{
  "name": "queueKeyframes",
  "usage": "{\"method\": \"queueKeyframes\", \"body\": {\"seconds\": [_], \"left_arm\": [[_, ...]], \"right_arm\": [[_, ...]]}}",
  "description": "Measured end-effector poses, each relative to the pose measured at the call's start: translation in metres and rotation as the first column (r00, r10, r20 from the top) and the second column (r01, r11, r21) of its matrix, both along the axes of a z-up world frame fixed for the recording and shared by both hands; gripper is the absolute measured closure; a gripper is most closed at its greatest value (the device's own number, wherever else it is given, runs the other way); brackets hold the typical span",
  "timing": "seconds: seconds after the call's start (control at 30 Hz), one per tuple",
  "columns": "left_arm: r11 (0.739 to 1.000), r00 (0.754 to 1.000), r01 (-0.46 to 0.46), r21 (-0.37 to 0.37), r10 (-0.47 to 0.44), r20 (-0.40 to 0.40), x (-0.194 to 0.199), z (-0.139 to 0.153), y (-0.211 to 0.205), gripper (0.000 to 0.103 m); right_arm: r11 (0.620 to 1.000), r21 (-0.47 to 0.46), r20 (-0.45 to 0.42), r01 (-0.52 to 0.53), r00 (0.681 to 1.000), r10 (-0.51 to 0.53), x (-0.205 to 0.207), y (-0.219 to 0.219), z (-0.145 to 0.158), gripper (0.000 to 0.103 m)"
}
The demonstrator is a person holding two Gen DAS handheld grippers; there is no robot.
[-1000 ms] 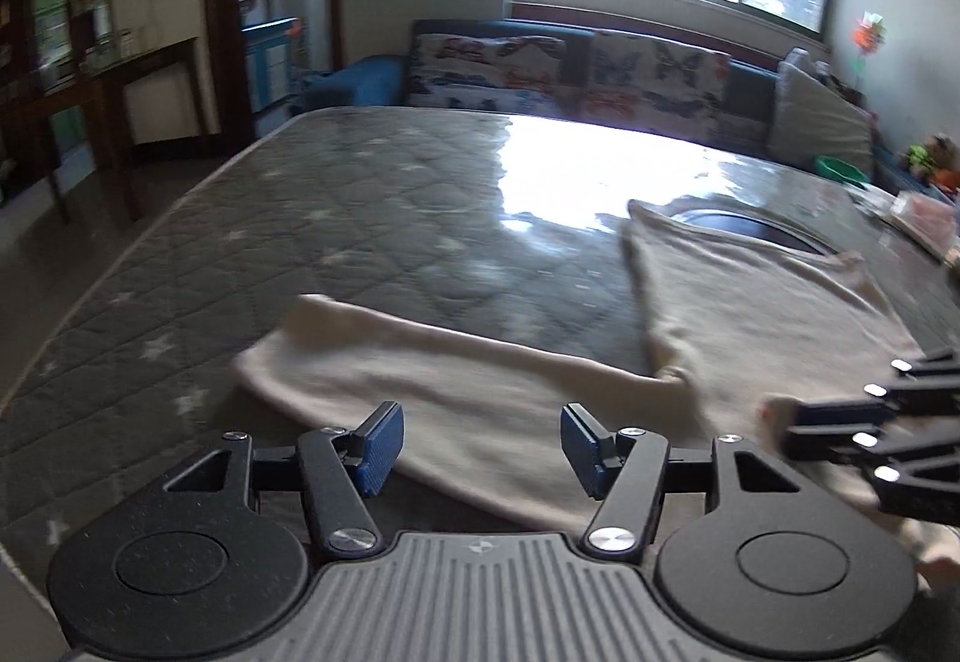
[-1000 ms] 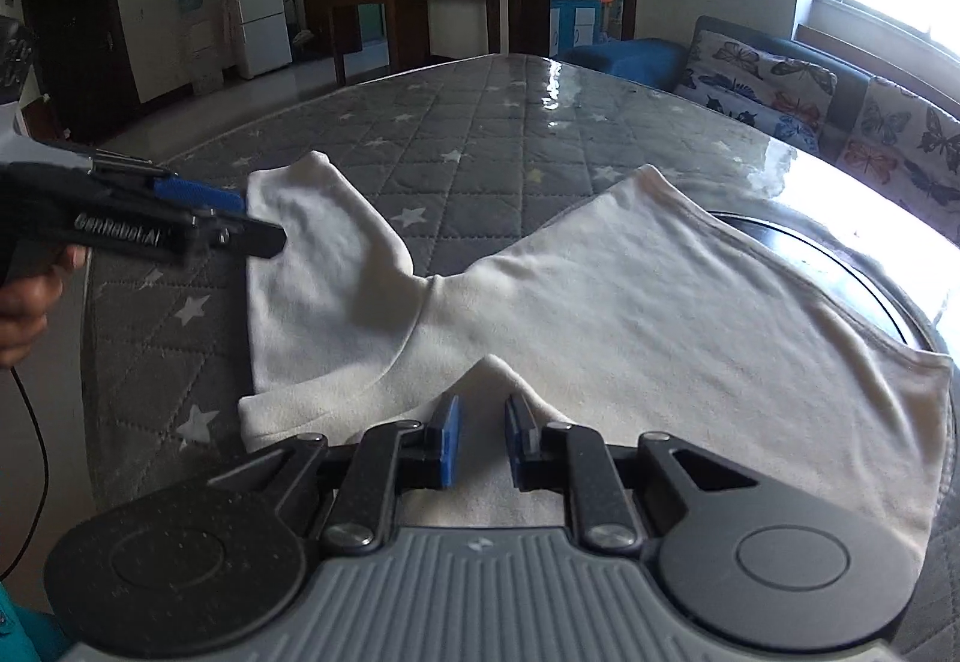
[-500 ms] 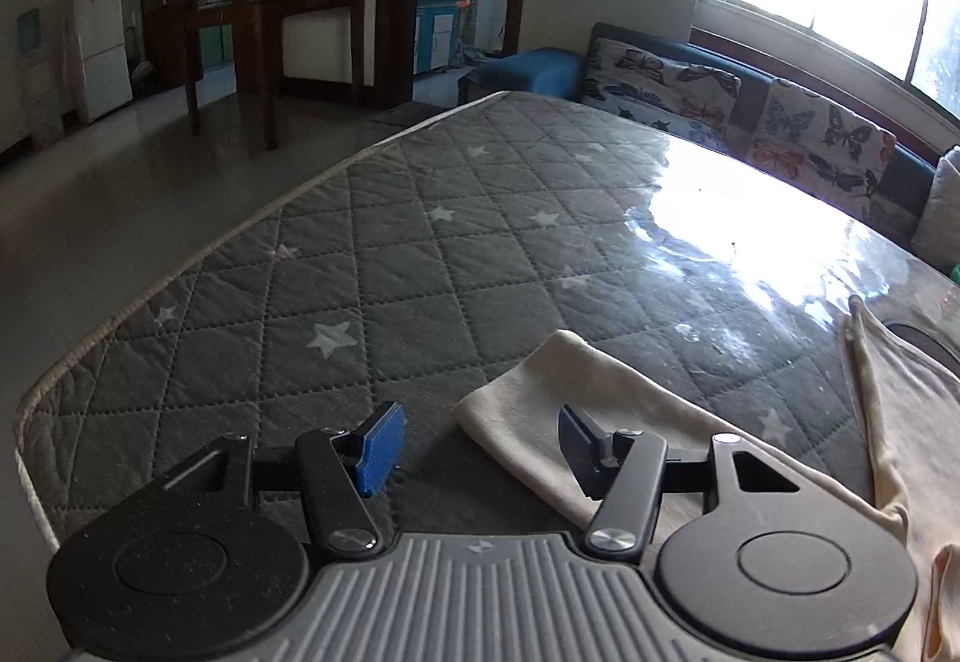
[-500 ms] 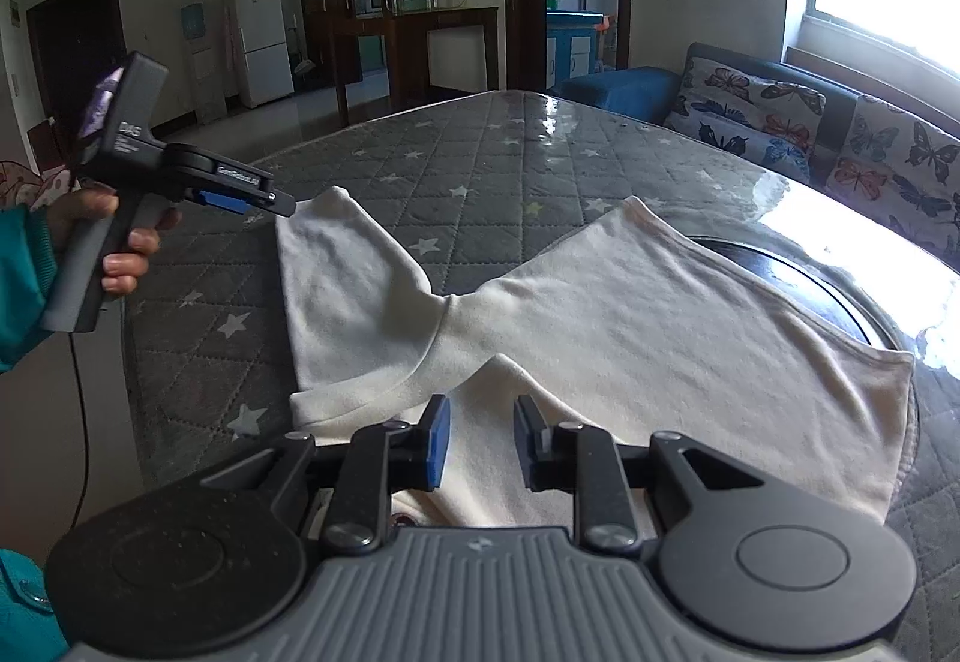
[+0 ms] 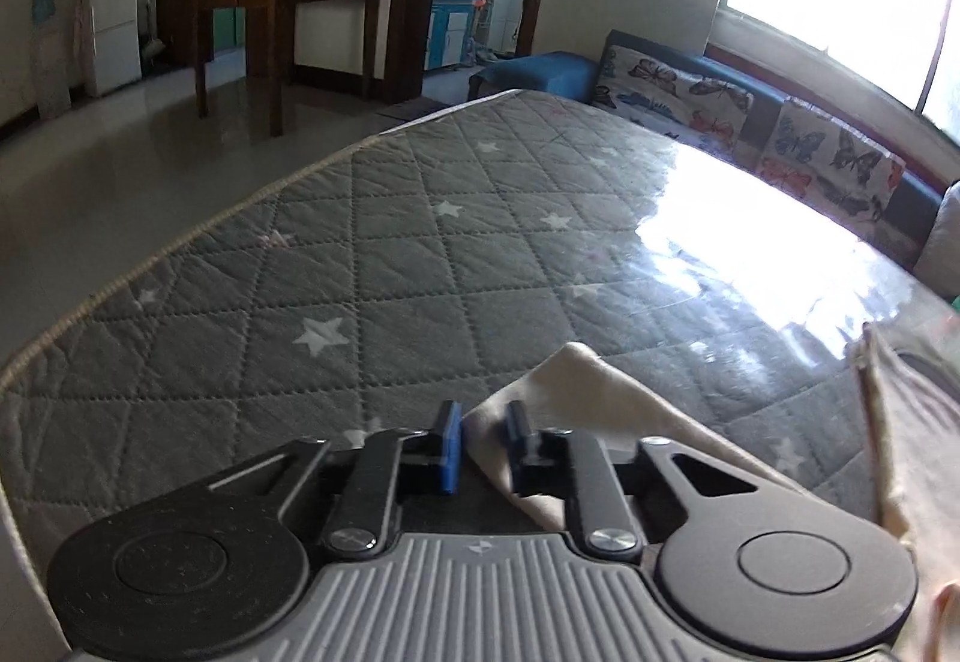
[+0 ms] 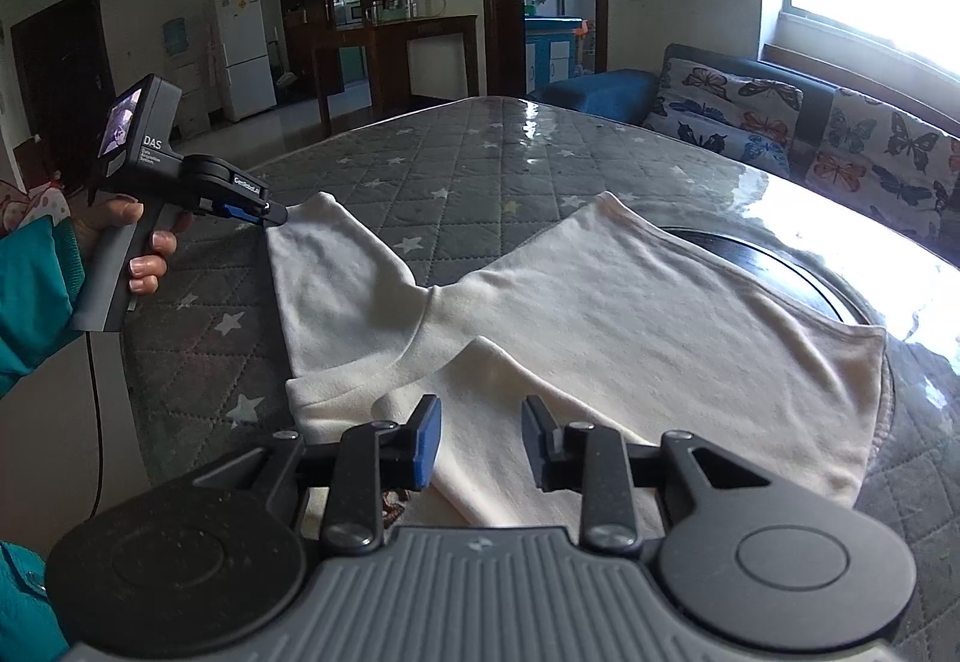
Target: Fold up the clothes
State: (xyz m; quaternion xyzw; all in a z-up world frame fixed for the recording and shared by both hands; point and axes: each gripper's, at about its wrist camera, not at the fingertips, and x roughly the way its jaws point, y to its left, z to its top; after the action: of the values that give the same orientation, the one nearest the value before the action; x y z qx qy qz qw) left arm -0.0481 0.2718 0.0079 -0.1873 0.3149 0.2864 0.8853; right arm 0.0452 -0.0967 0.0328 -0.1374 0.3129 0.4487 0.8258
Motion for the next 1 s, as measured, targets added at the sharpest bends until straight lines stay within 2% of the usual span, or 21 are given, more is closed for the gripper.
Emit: {"method": "queueKeyframes", "body": {"seconds": [0.23, 0.33, 0.43, 0.53, 0.6, 0.67, 0.7, 0.87, 0.93, 1.0], "left_arm": [[0.994, 0.987, 0.113, -0.005, -0.112, 0.115, -0.014, 0.026, -0.026, 0.095], [0.981, 0.968, 0.193, 0.000, -0.190, 0.165, -0.019, 0.041, -0.048, 0.096], [0.959, 0.938, 0.283, 0.015, -0.281, 0.203, -0.019, 0.055, -0.073, 0.096], [0.945, 0.920, 0.325, 0.028, -0.323, 0.222, -0.019, 0.063, -0.093, 0.096], [0.947, 0.924, 0.317, 0.042, -0.319, 0.211, -0.015, 0.063, -0.100, 0.094], [0.957, 0.939, 0.284, 0.048, -0.288, 0.185, -0.015, 0.059, -0.099, 0.090], [0.964, 0.948, 0.262, 0.048, -0.266, 0.172, -0.016, 0.055, -0.095, 0.086], [0.990, 0.985, 0.134, 0.040, -0.137, 0.102, -0.021, 0.033, -0.070, 0.081], [0.995, 0.994, 0.081, 0.063, -0.086, 0.074, -0.020, 0.025, -0.061, 0.068], [0.997, 0.997, 0.040, 0.072, -0.045, 0.065, -0.019, 0.019, -0.053, 0.060]], "right_arm": [[0.999, 0.019, -0.001, 0.048, 0.999, -0.048, 0.002, -0.015, 0.002, 0.074], [0.996, 0.032, 0.003, 0.078, 0.997, -0.079, 0.004, -0.023, 0.004, 0.074], [0.993, 0.047, 0.001, 0.111, 0.994, -0.111, 0.006, -0.033, 0.006, 0.074], [0.989, 0.059, -0.010, 0.137, 0.991, -0.137, 0.007, -0.043, 0.008, 0.074], [0.988, 0.061, -0.008, 0.139, 0.990, -0.139, 0.006, -0.047, 0.009, 0.074], [0.988, 0.061, -0.006, 0.139, 0.990, -0.139, 0.005, -0.049, 0.009, 0.074], [0.989, 0.059, -0.006, 0.138, 0.990, -0.138, 0.005, -0.051, 0.008, 0.073], [0.989, 0.060, -0.022, 0.133, 0.991, -0.132, 0.006, -0.049, 0.003, 0.073], [0.990, 0.062, -0.026, 0.129, 0.991, -0.128, 0.006, -0.047, 0.002, 0.072], [0.990, 0.059, -0.026, 0.125, 0.992, -0.124, 0.005, -0.044, 0.001, 0.068]]}}
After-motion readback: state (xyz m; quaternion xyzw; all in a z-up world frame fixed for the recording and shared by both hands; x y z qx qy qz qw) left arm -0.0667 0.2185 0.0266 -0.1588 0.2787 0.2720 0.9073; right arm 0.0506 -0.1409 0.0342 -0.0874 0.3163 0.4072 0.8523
